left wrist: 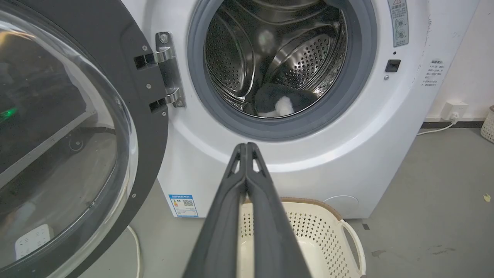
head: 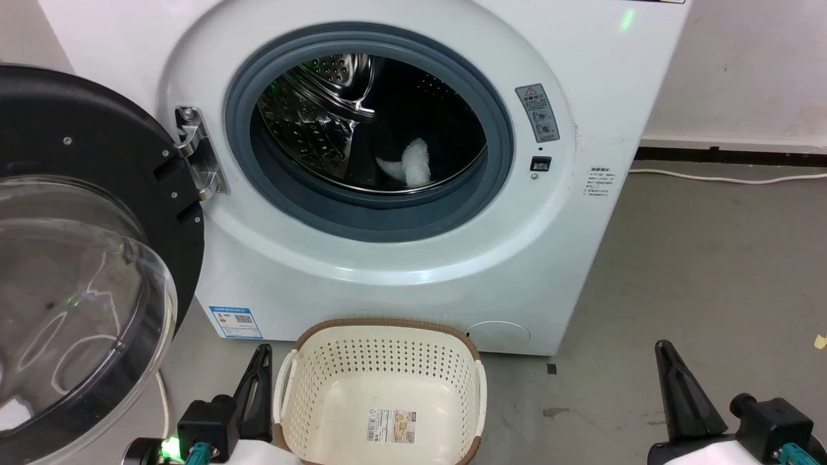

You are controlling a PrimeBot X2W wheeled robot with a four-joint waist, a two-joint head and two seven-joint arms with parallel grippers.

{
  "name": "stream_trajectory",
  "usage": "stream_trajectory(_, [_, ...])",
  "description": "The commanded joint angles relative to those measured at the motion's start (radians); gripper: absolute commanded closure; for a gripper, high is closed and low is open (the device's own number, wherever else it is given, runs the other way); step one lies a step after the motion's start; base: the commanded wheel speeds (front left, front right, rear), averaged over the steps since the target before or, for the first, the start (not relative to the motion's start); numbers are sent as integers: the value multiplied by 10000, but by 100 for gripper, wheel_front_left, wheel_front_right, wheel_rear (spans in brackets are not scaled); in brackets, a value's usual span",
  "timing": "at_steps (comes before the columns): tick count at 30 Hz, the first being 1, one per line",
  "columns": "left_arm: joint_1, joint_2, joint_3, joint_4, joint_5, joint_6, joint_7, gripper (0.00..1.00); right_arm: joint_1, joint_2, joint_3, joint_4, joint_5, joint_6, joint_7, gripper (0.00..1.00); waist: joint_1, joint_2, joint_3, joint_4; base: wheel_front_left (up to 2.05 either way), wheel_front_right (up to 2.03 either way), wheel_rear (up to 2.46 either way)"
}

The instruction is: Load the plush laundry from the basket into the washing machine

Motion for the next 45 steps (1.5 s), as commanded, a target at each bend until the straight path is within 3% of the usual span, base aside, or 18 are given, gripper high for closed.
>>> stream_trajectory(1, [-98, -5, 47, -79, 86, 51, 76, 100, -168, -1, 20, -48, -90, -2, 81, 100, -1, 0, 1, 0, 0, 0, 0])
stream_trajectory(45, [-251, -14, 223, -559, 405, 126, 1016, 100, -529, -2, 65, -160, -801, -5, 1026, 100, -1, 0, 38, -17, 0, 0, 0])
